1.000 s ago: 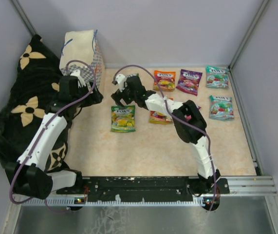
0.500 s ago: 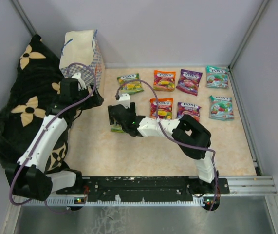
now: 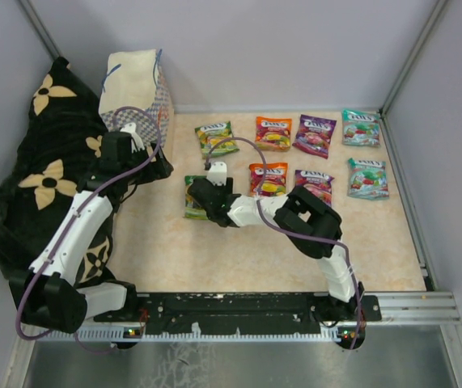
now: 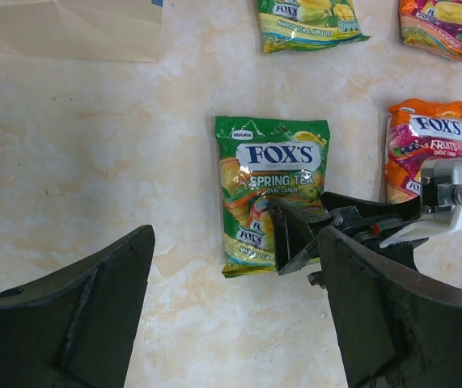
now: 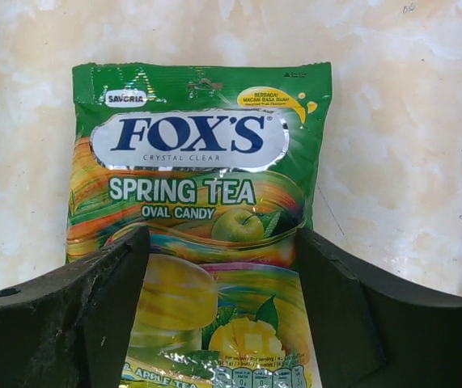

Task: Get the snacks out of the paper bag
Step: Adjust the snack at the center of the board.

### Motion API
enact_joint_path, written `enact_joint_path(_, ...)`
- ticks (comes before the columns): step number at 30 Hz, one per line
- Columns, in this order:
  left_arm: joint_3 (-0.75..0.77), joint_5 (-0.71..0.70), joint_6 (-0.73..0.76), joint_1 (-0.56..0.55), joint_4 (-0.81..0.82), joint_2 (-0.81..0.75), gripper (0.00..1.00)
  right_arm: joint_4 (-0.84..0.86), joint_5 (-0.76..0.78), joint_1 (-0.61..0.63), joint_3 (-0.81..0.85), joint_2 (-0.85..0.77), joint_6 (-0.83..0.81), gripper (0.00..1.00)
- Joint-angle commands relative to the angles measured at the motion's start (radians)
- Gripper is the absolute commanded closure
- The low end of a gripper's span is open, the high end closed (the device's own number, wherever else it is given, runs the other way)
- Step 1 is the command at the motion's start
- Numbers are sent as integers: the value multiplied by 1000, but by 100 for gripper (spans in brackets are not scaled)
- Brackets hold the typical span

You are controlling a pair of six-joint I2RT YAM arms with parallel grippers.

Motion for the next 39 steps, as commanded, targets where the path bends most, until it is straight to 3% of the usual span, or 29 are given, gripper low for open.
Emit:
enact_joint_path(1, -3, 17, 10, 8, 5, -1, 12, -5, 50, 4, 53, 41, -6, 27)
enact_joint_path(24, 0, 45, 14, 8, 9, 20, 11, -80, 108, -157, 71, 62, -86, 24)
enact_joint_path(32, 13, 39, 23, 8, -4, 32, 11, -14, 42, -158, 71, -115, -213, 1)
enact_joint_path(35, 12, 42, 24, 8, -4, 29, 11, -4, 16, -166, 173, -140, -343, 1)
enact_joint_path(39, 11, 56, 28, 8, -4, 27, 11, -58, -216, -244, 394, -9, -432, 1)
